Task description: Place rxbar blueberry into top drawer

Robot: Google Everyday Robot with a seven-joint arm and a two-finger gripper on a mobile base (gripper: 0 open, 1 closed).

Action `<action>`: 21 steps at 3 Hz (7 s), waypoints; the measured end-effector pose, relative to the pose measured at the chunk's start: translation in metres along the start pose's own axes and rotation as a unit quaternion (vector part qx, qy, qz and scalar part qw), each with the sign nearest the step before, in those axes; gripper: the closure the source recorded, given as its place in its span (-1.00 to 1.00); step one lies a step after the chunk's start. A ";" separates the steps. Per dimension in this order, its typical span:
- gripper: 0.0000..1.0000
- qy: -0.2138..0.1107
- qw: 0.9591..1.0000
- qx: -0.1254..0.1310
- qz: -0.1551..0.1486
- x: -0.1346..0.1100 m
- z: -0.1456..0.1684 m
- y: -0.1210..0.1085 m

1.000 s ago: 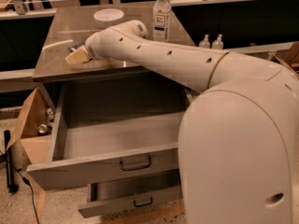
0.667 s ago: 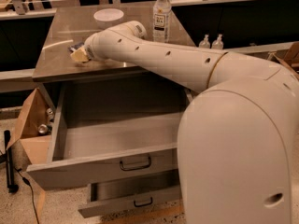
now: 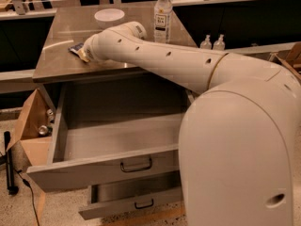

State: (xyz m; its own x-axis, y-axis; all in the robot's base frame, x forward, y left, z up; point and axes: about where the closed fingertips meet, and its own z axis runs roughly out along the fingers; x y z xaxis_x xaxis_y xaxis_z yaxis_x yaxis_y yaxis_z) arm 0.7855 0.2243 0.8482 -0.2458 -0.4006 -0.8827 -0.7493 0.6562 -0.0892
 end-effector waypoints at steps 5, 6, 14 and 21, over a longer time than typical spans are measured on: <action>1.00 0.082 0.996 0.026 0.007 0.060 -0.130 0.003; 0.63 0.101 0.994 0.041 0.018 0.075 -0.166 0.008; -1.00 -0.026 0.997 -0.061 -0.045 0.007 -0.049 -0.025; 1.00 0.007 0.995 -0.095 -0.022 0.023 -0.006 -0.014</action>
Offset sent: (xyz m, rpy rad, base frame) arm -0.0030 -0.0011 0.0027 -0.0246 -0.0073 0.0012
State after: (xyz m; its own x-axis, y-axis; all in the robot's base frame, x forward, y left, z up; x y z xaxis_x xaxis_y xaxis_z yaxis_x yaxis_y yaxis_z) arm 0.7866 0.2020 0.8325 -0.2172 -0.4357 -0.8735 -0.8619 0.5057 -0.0379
